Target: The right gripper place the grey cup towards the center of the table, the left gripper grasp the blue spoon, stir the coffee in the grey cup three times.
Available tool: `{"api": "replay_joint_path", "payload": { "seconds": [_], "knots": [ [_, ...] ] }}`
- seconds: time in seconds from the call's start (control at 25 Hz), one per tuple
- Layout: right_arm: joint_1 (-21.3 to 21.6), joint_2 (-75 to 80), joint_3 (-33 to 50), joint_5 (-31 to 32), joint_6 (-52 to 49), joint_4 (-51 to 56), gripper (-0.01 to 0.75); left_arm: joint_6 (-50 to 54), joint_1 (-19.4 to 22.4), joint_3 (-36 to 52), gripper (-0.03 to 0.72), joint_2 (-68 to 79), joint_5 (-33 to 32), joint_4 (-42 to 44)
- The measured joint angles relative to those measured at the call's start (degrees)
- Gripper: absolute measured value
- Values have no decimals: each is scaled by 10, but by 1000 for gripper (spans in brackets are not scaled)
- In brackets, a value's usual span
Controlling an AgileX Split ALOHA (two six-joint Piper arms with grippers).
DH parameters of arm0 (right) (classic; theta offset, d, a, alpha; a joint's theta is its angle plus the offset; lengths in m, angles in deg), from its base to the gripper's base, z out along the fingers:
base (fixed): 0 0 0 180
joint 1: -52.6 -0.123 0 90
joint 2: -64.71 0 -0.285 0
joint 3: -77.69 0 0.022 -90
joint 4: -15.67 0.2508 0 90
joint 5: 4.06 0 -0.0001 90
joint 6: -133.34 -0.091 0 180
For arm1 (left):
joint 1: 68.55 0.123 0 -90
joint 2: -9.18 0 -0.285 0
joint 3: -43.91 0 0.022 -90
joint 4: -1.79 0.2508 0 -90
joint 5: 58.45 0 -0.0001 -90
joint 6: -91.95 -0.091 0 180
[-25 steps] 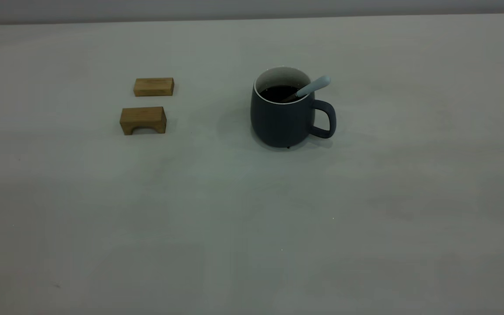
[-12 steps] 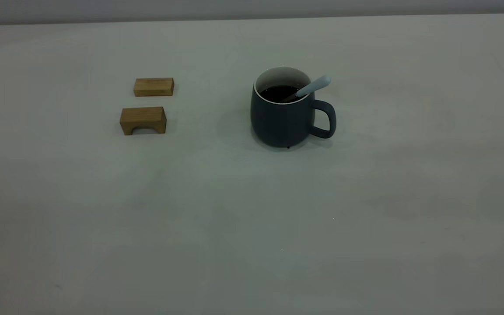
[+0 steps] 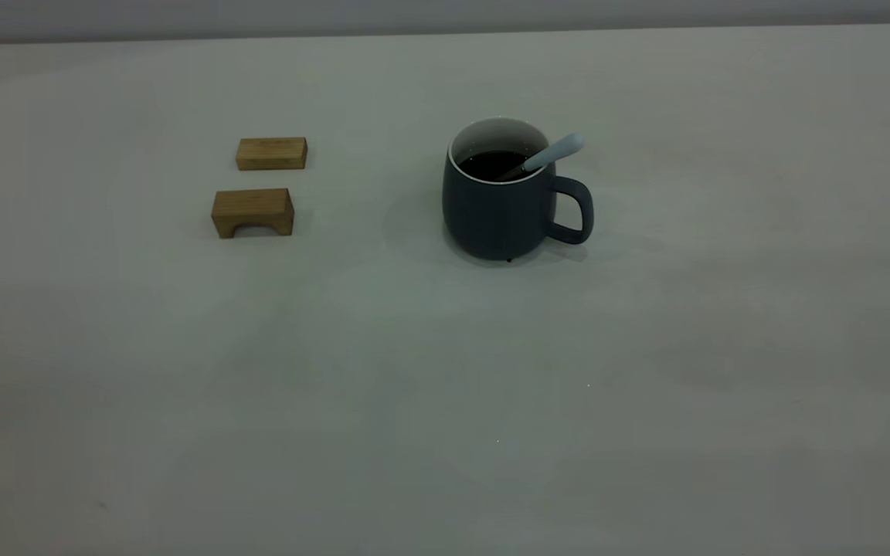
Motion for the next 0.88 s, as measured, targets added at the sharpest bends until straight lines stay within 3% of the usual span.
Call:
{"api": "replay_joint_path", "payload": {
  "seconds": [0.88],
  "knots": [
    [0,0,0,0,0,0,582,-4,0,0,306,0,0,-7]
  ]
}}
